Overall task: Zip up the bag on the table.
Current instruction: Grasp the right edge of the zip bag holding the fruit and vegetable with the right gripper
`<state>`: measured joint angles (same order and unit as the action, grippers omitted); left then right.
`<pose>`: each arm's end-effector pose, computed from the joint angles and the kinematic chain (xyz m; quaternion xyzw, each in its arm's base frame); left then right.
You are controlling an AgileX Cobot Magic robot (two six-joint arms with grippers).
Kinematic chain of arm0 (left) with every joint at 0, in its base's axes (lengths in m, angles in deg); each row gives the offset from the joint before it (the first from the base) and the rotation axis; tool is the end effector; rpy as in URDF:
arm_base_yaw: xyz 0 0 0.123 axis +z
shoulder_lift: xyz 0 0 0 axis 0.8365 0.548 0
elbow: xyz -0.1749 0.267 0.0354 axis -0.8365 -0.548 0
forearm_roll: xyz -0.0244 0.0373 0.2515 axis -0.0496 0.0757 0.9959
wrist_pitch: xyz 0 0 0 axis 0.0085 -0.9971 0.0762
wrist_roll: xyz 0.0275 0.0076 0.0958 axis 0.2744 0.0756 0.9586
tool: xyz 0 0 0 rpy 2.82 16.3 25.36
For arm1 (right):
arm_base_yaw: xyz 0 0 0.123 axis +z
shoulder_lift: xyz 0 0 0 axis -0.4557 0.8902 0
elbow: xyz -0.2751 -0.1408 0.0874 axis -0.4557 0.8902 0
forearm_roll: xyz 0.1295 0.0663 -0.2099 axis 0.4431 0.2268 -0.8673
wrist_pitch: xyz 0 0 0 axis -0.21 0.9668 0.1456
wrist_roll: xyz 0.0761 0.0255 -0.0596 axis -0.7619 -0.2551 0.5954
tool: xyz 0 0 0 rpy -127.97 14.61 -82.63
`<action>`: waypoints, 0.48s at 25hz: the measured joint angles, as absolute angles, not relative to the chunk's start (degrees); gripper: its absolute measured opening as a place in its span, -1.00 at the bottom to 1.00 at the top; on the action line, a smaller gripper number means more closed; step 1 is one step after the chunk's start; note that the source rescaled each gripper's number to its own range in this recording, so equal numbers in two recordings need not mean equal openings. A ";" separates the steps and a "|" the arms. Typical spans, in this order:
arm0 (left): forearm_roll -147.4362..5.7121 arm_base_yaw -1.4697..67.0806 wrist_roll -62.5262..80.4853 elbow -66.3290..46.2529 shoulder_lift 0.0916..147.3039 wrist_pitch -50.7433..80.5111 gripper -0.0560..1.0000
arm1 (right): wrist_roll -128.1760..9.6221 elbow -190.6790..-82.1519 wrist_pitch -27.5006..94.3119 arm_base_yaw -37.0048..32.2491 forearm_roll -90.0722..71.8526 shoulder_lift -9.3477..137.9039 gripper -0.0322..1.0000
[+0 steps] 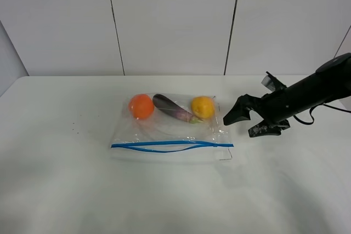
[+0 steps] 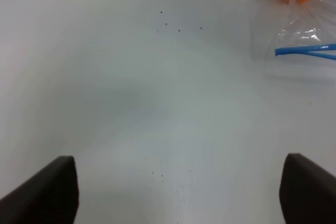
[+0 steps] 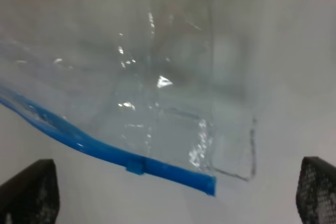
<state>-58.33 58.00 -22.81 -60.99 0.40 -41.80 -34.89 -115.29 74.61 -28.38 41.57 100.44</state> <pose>-0.0302 -0.0020 0.2751 0.0081 0.8515 0.0076 0.5242 0.3540 0.0579 0.1720 -0.0362 0.9309 0.3467 0.1090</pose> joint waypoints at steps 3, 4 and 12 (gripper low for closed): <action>-58.33 58.00 -22.81 -60.99 0.40 -41.80 1.00 | -28.74 -115.33 78.57 -31.13 47.79 103.95 1.00; -58.33 58.00 -22.81 -60.99 0.40 -41.80 1.00 | -27.30 -115.43 80.14 -32.06 49.13 105.31 1.00; -58.33 58.00 -22.81 -60.99 0.40 -41.80 1.00 | -22.63 -121.27 89.50 -32.47 52.99 114.45 1.00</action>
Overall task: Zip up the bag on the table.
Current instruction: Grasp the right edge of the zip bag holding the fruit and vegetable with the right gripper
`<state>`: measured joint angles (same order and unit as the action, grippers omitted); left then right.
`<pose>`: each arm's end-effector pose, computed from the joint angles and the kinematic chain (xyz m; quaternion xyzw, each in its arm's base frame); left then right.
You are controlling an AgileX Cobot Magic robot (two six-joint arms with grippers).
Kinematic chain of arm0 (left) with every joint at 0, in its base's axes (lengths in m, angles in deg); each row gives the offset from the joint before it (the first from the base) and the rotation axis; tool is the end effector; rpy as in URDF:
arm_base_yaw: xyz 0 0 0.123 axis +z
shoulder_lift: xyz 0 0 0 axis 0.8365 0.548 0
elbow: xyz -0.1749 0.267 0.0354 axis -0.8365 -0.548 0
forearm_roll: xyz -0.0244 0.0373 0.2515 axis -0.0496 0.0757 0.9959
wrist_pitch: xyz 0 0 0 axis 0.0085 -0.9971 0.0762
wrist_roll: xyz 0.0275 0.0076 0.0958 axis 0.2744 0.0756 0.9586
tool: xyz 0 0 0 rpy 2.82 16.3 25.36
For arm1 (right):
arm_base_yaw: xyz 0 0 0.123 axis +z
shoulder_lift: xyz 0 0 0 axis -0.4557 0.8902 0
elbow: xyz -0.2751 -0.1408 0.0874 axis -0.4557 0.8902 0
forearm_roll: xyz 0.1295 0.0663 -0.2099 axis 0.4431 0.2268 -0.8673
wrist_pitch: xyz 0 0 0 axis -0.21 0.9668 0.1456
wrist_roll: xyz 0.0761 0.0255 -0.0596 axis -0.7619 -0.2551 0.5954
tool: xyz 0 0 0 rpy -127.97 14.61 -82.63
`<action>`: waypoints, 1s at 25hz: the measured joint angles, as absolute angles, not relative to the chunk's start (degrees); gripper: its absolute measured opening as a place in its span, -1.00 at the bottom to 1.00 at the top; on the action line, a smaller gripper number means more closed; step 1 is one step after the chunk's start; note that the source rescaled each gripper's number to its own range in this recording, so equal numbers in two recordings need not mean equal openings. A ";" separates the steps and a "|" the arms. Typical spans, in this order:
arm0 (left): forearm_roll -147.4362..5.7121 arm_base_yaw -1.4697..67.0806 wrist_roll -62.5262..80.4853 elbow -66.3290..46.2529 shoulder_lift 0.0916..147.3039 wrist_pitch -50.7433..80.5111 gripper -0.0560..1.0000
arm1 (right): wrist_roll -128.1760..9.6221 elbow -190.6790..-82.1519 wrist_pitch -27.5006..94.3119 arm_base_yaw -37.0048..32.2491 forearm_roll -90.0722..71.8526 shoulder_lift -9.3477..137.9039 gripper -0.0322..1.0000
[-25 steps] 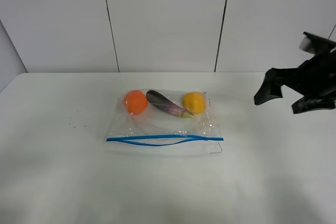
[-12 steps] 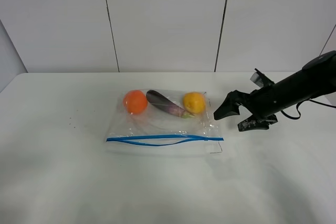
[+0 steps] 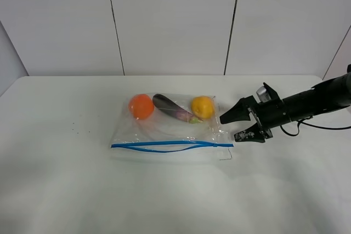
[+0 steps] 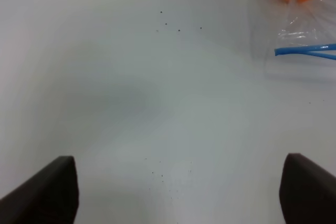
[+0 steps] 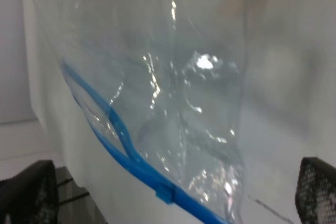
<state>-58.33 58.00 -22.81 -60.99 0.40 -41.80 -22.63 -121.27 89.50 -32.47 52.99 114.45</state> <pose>-0.0302 -0.0020 0.2751 0.0081 0.8515 0.0076 0.5242 0.3832 0.0498 0.1250 -0.0397 0.8713 0.4844 0.0682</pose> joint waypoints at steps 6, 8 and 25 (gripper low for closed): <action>-58.33 58.00 -22.81 -60.99 0.40 -41.80 1.00 | -21.06 -121.81 89.87 -29.22 53.27 117.00 0.97; -58.33 58.00 -22.81 -60.99 0.40 -41.80 1.00 | -20.19 -121.81 89.87 -28.96 53.64 117.68 0.94; -58.33 58.00 -22.81 -60.99 0.40 -41.80 1.00 | -20.84 -121.85 89.81 -30.12 52.87 117.94 -0.22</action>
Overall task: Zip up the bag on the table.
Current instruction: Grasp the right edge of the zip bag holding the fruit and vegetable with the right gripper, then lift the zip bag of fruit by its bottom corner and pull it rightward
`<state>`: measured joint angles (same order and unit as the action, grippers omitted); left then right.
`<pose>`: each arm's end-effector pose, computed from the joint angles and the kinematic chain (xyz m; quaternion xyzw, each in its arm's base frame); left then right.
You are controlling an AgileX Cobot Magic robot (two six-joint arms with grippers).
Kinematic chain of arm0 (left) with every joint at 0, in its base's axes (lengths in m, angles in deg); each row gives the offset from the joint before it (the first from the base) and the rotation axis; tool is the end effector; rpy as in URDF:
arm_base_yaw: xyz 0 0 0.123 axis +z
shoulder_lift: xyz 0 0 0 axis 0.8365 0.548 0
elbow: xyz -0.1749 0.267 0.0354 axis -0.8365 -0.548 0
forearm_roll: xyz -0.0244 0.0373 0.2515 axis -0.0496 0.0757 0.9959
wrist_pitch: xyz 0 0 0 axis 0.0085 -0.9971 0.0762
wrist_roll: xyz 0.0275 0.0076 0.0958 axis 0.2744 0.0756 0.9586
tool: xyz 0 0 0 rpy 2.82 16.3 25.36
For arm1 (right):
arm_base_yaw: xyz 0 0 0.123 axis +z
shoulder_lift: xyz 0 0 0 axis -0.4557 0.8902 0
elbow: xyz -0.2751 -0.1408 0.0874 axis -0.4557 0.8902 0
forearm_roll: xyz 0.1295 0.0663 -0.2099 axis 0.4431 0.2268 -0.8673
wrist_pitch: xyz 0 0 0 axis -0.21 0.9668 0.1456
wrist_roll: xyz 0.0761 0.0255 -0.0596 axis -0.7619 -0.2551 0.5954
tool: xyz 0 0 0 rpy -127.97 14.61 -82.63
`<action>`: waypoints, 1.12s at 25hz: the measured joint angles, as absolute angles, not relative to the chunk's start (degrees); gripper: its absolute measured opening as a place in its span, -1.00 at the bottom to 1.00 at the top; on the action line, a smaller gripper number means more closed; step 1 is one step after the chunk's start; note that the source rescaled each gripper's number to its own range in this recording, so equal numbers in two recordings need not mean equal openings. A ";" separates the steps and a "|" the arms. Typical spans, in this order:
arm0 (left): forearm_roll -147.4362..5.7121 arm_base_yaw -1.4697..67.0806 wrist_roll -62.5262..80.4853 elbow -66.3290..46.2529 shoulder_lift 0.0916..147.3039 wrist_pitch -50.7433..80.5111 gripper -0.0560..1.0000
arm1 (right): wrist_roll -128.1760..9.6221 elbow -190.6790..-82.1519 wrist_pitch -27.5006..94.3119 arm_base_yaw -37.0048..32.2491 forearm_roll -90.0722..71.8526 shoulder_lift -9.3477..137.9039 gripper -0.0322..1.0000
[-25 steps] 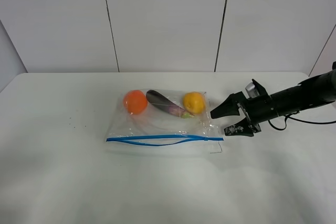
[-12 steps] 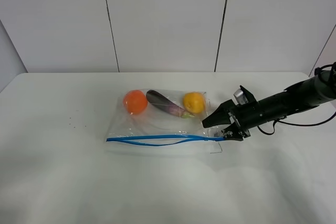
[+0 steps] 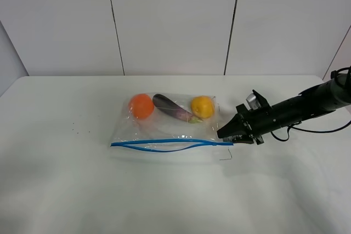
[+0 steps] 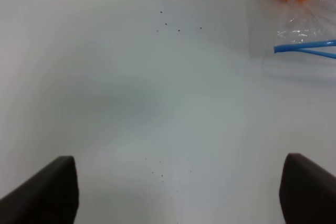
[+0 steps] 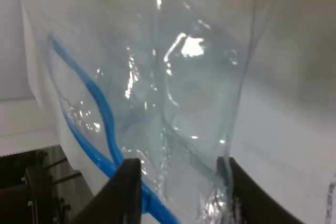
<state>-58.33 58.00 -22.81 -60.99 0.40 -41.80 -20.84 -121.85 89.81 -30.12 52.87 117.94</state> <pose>-0.0302 -0.0020 0.2751 0.0081 0.8515 0.0076 0.5242 0.3823 0.0655 0.1039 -0.0603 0.8691 0.4891 0.0421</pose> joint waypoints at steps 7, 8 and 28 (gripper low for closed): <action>-58.33 58.00 -22.81 -60.99 0.40 -41.80 1.00 | -22.28 -121.85 92.24 -30.12 53.94 117.94 -0.93; -58.33 58.00 -22.81 -60.99 0.40 -41.80 1.00 | -23.27 -121.85 92.84 -30.12 54.78 117.94 -0.93; -58.33 58.00 -22.81 -60.99 0.40 -41.80 1.00 | -41.49 -121.85 93.63 -28.00 63.26 115.03 -0.93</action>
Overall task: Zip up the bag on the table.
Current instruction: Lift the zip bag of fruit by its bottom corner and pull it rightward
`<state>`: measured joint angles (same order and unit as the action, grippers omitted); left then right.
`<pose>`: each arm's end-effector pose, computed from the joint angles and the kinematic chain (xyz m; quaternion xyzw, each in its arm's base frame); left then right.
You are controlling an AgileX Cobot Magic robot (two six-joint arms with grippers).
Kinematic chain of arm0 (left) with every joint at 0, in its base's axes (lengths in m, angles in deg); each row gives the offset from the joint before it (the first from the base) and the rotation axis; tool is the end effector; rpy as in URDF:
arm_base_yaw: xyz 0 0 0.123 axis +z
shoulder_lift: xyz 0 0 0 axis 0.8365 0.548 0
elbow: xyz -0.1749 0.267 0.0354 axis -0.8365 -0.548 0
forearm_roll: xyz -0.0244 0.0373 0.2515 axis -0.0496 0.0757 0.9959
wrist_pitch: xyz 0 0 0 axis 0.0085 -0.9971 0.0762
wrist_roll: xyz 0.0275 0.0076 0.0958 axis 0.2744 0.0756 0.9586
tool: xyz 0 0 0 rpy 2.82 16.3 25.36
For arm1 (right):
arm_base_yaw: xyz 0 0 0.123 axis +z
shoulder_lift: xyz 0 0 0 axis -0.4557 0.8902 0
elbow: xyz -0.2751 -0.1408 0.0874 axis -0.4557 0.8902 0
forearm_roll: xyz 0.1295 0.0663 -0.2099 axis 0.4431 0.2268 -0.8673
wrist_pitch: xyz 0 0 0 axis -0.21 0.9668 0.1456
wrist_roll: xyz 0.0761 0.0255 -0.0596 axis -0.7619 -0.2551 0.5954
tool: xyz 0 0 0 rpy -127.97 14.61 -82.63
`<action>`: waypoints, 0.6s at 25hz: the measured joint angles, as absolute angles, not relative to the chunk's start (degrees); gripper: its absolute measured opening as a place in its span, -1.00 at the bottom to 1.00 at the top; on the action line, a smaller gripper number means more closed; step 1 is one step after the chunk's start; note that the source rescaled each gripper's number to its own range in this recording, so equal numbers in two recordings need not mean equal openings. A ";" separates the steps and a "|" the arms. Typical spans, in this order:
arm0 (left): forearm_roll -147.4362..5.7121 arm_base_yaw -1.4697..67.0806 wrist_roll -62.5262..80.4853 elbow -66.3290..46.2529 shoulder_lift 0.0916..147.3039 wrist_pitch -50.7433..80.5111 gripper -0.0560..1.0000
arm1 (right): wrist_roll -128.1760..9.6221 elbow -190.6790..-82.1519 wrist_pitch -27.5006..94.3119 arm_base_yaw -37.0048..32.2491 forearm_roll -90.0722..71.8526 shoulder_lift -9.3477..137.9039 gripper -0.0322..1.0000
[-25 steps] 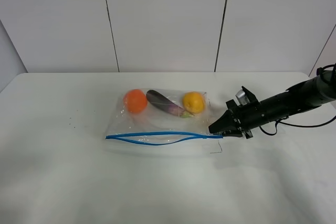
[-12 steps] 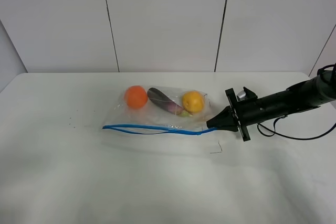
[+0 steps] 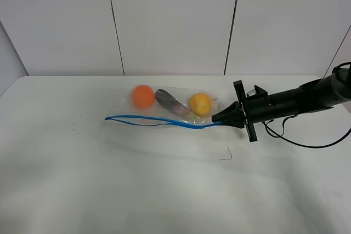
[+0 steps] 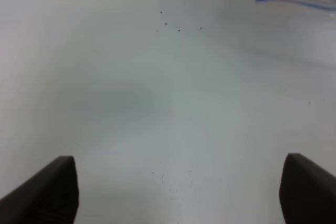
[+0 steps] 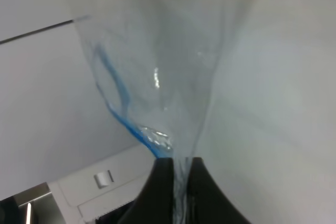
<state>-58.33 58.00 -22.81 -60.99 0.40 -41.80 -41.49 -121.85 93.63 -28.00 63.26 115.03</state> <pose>-0.0302 -0.0020 0.2751 0.0081 0.8515 0.0076 0.5242 0.3890 0.0862 0.1373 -0.1150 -0.8217 -0.5578 0.0187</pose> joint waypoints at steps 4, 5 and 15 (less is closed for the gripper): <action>-58.33 58.00 -22.81 -60.99 0.40 -41.80 1.00 | -41.78 -121.85 93.63 -25.53 66.06 113.72 -0.93; -58.33 58.00 -22.81 -60.99 0.40 -41.80 1.00 | -41.90 -121.85 93.63 -25.27 66.59 113.67 -0.93; -58.33 58.00 -22.81 -60.99 0.40 -41.80 1.00 | -42.39 -121.85 93.63 -25.02 68.35 113.47 -0.93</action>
